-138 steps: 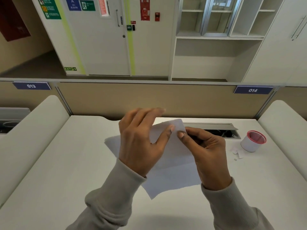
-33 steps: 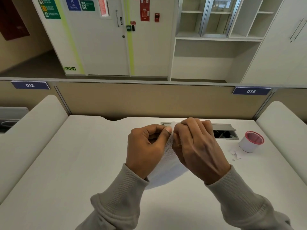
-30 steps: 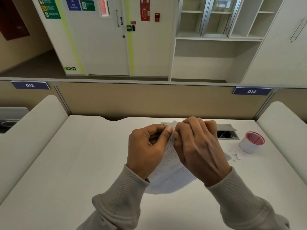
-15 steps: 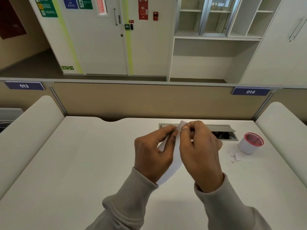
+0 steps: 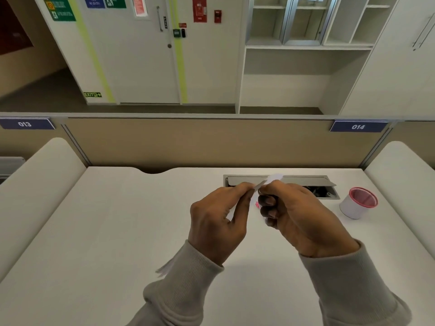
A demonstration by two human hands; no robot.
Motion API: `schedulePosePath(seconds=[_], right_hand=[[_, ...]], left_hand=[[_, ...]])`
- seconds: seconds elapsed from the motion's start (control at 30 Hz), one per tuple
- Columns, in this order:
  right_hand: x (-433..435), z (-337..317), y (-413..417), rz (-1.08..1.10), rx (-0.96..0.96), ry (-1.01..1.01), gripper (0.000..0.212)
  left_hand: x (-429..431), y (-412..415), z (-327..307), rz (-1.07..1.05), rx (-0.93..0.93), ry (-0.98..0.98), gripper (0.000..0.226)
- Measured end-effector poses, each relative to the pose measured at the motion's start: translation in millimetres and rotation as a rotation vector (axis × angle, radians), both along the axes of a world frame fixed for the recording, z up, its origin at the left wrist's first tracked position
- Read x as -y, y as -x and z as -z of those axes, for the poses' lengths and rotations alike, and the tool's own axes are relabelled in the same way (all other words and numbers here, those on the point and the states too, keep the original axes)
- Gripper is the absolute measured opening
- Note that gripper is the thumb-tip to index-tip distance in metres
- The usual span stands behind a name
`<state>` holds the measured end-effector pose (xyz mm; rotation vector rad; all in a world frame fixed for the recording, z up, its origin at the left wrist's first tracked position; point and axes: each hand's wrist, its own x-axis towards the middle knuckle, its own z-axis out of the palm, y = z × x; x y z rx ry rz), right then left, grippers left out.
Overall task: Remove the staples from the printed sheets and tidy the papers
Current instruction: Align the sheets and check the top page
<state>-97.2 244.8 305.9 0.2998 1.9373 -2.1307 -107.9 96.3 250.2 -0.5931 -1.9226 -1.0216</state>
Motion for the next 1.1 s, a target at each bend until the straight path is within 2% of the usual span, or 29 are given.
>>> schedulePosePath(seconds=[0.2, 0.43, 0.7, 0.83, 1.1], right_hand=[[-13, 7, 12, -0.013, 0.007, 0.082, 0.027], [-5, 19, 10, 0.076, -0.178, 0.084, 0.027], [-7, 20, 17, 0.09, -0.054, 0.174, 0.018], [-9, 19, 20, 0.061, -0.025, 0.194, 0.023], [-17, 13, 22, -0.001, -0.055, 0.082, 0.024]], left_hand=[[-7, 9, 1, 0.015, 0.03, -0.032, 0.016], [-12, 18, 8, 0.023, 0.075, -0.018, 0.02], [-10, 21, 14, 0.046, 0.057, 0.009, 0.022], [-10, 21, 12, 0.023, 0.052, -0.032, 0.017], [-13, 18, 11, 0.018, 0.106, -0.078, 0.019]])
